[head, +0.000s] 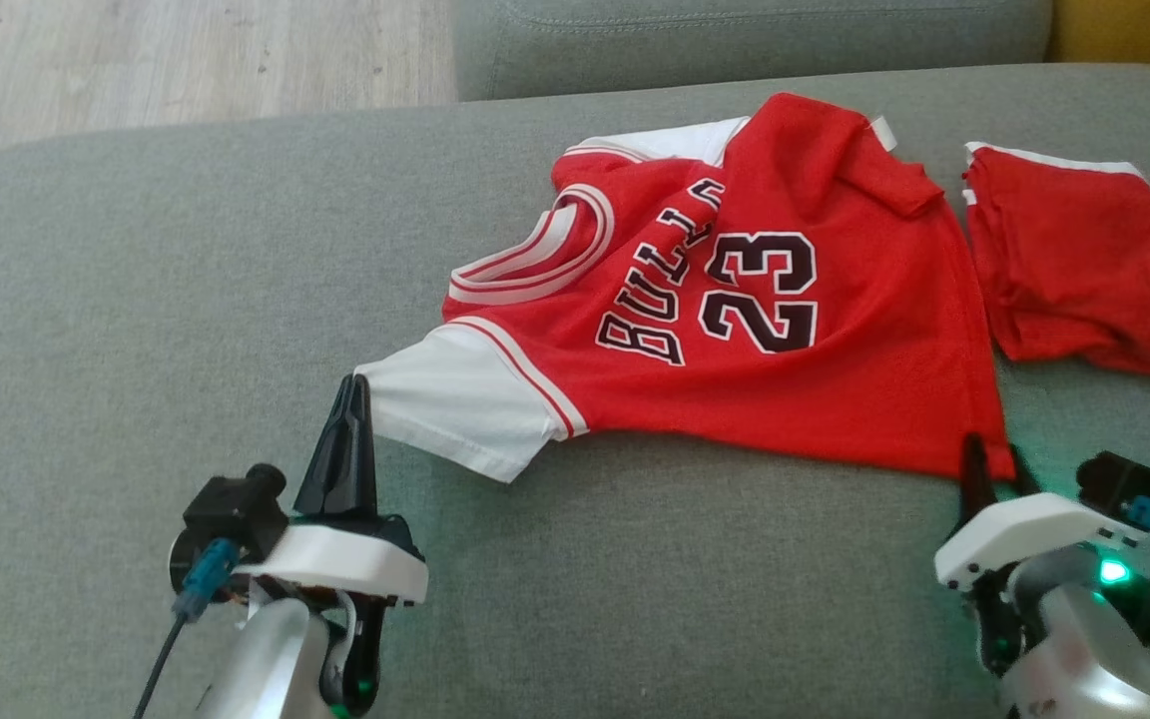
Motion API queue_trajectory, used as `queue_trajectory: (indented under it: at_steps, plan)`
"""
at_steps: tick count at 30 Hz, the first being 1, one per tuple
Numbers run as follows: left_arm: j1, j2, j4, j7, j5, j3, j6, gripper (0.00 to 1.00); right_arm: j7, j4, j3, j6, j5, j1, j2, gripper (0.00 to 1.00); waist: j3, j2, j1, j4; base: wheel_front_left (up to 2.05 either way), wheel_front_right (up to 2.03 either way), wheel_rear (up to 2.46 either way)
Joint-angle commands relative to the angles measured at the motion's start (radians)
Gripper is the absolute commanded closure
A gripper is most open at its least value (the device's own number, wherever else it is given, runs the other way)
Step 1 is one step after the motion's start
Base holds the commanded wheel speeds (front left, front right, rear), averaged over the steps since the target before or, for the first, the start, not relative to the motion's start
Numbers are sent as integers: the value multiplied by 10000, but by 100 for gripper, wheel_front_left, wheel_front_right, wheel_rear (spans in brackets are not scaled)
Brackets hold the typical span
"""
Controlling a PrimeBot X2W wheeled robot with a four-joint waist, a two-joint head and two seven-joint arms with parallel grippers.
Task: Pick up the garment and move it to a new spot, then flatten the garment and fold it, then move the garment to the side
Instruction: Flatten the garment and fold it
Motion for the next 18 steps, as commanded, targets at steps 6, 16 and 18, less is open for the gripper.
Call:
queue_trajectory:
  at_steps: [6, 16, 18]
  plan:
    - [-292, 125, -532, -116, -360, 439, -222, 100, -347, -120, 1463, -7, 857, -391, 127, 100, -278, 0, 0, -158, 0, 0, 0]
    - [-589, 16, -2398, -133, -943, 1322, -523, 100, -512, -4144, 3438, -7, 1386, -456, -373, 100, -984, 0, 0, -307, 0, 0, 0]
    - [-806, 1, -2724, -133, -1184, 1495, -555, 100, -240, -5101, 3584, -7, 1431, -590, -754, 100, -1143, 0, 0, -316, 0, 0, 0]
